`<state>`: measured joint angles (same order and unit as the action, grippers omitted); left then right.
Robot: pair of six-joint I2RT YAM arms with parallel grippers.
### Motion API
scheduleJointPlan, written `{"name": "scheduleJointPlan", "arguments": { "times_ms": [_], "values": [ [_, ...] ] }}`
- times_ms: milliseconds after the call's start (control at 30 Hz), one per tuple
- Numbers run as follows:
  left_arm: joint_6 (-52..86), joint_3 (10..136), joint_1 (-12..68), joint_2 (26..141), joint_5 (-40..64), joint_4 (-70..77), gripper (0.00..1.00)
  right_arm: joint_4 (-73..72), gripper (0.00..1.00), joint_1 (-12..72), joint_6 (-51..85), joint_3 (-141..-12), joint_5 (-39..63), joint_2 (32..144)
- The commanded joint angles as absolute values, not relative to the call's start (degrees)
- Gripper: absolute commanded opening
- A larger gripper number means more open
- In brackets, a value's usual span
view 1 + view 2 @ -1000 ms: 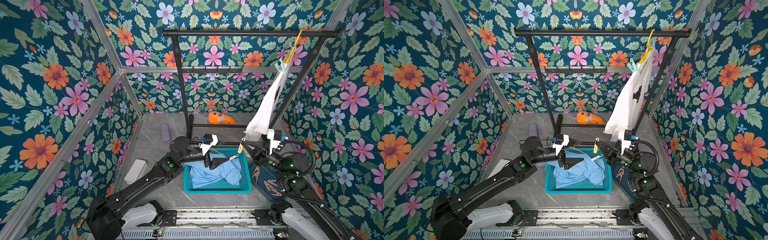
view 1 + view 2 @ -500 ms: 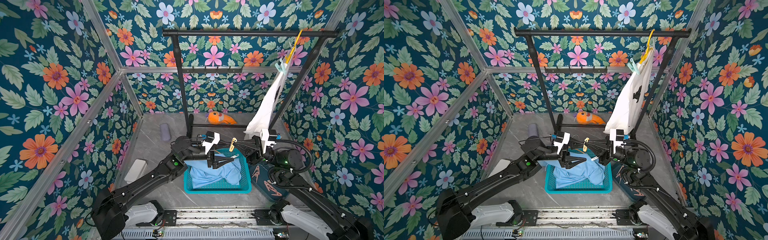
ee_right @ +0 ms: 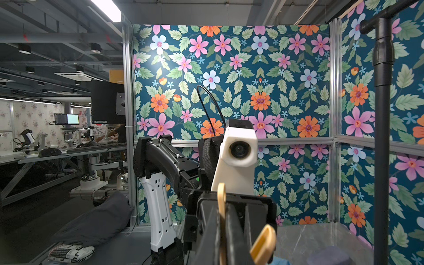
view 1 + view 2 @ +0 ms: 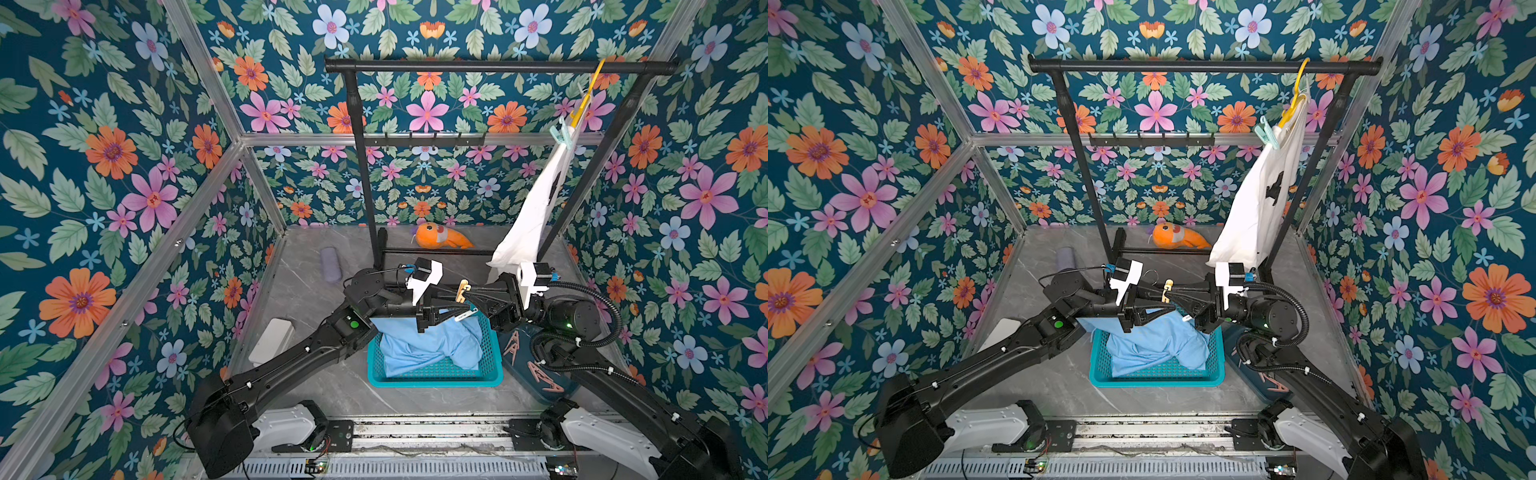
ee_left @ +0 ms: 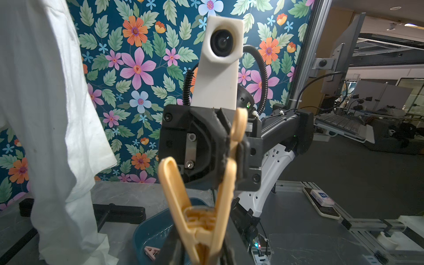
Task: Use clothespins to secure the t-shirt on both sides of the hanger
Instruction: Open the clothespin.
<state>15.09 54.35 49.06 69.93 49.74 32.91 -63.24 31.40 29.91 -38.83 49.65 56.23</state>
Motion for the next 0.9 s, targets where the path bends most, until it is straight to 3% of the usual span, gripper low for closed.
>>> {"name": "scheduleJointPlan", "arguments": {
  "times_ms": [0,133,400,500,667,700,833,867],
  "values": [
    [15.1,54.8,48.9,70.0,50.0,33.2,0.14,-67.8,0.0,31.6,30.8,-38.9,51.4,56.5],
    [15.0,55.0,49.0,70.1,49.9,32.8,0.02,-67.7,0.0,31.6,30.5,-38.4,51.3,56.6],
    [14.0,55.1,48.9,69.9,49.2,30.9,0.0,-60.4,0.0,31.6,27.0,-38.0,49.6,54.3],
    [12.2,55.2,49.0,69.6,48.4,28.7,0.0,-54.5,0.18,31.6,24.1,-38.0,48.3,52.2],
    [4.2,55.4,48.9,68.0,43.5,21.6,0.0,-41.6,0.73,31.6,19.6,-38.0,42.3,46.3],
    [1.3,55.2,48.9,67.5,41.3,19.7,0.0,-38.2,0.81,31.6,19.0,-38.1,40.6,44.7],
    [-8.9,54.7,48.9,65.6,36.7,13.8,0.0,-26.7,0.99,31.6,19.3,-38.8,38.0,39.1],
    [-10.8,54.3,48.9,64.8,36.6,13.5,0.0,-23.5,1.0,31.6,20.4,-39.4,37.1,38.4]
  ]
}}
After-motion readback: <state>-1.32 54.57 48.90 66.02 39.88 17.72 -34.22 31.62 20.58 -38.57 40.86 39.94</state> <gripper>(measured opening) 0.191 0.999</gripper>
